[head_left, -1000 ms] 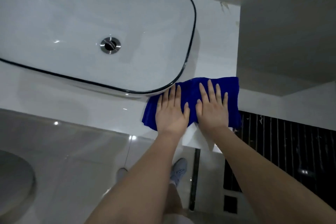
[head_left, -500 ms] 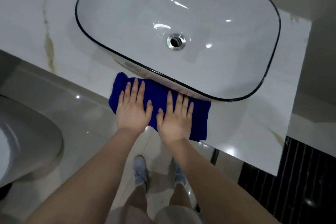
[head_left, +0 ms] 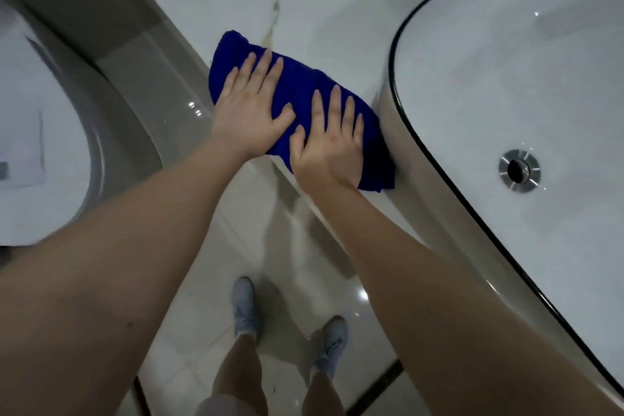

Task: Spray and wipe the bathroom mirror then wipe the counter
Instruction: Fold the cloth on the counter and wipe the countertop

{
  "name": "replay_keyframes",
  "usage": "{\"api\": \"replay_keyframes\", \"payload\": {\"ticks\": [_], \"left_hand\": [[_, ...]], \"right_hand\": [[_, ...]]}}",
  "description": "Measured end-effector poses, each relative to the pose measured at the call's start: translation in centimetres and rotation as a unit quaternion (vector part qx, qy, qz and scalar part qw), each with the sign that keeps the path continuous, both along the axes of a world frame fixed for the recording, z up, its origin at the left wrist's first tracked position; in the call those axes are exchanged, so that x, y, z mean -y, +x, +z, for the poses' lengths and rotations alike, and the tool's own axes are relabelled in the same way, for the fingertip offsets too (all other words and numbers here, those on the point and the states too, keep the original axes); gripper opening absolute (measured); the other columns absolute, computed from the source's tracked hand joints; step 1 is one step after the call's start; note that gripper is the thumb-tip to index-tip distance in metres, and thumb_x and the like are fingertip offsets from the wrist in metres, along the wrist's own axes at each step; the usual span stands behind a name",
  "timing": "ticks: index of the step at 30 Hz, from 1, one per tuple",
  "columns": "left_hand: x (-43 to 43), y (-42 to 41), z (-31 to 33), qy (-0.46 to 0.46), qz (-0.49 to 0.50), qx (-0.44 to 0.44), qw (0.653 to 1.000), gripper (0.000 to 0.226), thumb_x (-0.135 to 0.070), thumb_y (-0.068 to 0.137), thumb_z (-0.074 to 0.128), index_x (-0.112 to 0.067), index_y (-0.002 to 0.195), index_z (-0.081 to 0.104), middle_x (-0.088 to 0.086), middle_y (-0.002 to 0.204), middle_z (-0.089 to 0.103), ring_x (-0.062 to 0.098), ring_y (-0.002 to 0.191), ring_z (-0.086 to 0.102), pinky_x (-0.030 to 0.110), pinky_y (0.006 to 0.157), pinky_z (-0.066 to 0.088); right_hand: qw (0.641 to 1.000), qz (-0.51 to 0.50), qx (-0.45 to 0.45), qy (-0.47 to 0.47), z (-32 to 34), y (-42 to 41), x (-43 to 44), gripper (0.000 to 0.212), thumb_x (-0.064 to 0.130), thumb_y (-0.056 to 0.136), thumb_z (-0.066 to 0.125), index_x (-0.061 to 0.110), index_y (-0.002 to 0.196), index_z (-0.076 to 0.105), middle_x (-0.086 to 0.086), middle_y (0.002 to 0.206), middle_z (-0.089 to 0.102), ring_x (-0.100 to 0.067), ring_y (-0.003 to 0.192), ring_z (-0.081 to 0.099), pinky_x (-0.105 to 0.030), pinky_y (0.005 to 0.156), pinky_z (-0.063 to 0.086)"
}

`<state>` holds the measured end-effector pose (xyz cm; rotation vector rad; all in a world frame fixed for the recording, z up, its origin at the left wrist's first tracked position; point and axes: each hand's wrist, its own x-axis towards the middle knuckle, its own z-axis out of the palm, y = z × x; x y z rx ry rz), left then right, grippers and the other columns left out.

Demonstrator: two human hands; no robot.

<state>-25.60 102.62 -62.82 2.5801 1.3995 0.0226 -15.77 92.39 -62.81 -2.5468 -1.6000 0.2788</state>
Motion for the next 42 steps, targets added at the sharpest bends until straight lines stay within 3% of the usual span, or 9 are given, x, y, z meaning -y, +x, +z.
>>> {"api": "replay_keyframes", "payload": {"ticks": [3,7,19,27,38,42], "left_hand": [[-5.9,0.1,-0.2,0.006,0.002,-0.012,1.0,0.068,-0.048,0.095,0.026,-0.016,0.152,0.011,0.003,0.16,0.007,0.021,0.147,0.004,0.038,0.119,0.002],[-12.8,2.2,-0.4,0.017,-0.024,-0.019,0.999,0.067,-0.049,0.097,0.022,-0.016,0.153,0.007,0.002,0.161,0.003,0.02,0.147,0.001,0.039,0.119,0.001],[-25.8,8.3,-0.3,0.021,-0.119,-0.009,0.993,0.069,-0.052,0.094,0.026,-0.02,0.153,0.008,-0.001,0.161,0.005,0.018,0.147,0.003,0.039,0.12,0.003],[-32.3,11.0,0.1,0.019,-0.169,-0.026,0.985,0.069,-0.054,0.094,0.019,-0.021,0.153,0.006,-0.002,0.161,0.003,0.015,0.147,0.0,0.037,0.12,0.001],[-33.8,11.9,0.6,0.012,-0.196,-0.043,0.98,0.075,-0.057,0.09,0.019,-0.018,0.153,0.006,0.001,0.16,0.006,0.019,0.147,0.004,0.04,0.12,0.003],[-35.0,12.7,0.7,0.009,-0.248,-0.071,0.966,0.078,-0.058,0.09,0.022,-0.016,0.153,0.002,0.003,0.161,0.001,0.021,0.147,-0.001,0.041,0.12,0.0]], "right_hand": [[0.999,-0.012,-0.004,-0.043,-0.1,1.0,-6.6,0.062,0.043,0.098,0.022,0.02,0.154,0.01,-0.007,0.162,0.004,-0.026,0.148,0.004,-0.042,0.118,-0.002],[0.993,-0.11,-0.012,-0.045,0.1,2.1,-13.9,0.063,0.048,0.099,0.018,0.024,0.154,0.002,-0.004,0.162,-0.005,-0.024,0.148,-0.007,-0.043,0.118,-0.008],[0.975,-0.216,-0.015,-0.043,0.1,6.0,-24.9,0.064,0.051,0.098,0.017,0.025,0.154,0.003,-0.004,0.162,-0.005,-0.026,0.148,-0.008,-0.045,0.118,-0.008],[0.973,-0.225,-0.02,-0.048,0.4,9.6,-31.2,0.066,0.051,0.097,0.019,0.023,0.154,0.002,-0.007,0.162,-0.006,-0.027,0.148,-0.008,-0.045,0.118,-0.008],[0.968,-0.241,-0.028,-0.06,0.9,9.8,-31.7,0.065,0.052,0.097,0.022,0.025,0.154,0.007,-0.004,0.162,0.0,-0.025,0.149,-0.003,-0.043,0.118,-0.007],[0.957,-0.285,-0.026,-0.044,0.8,8.7,-30.6,0.067,0.055,0.091,0.008,0.031,0.153,0.01,0.0,0.162,0.006,-0.023,0.149,0.001,-0.043,0.118,-0.007]]}}
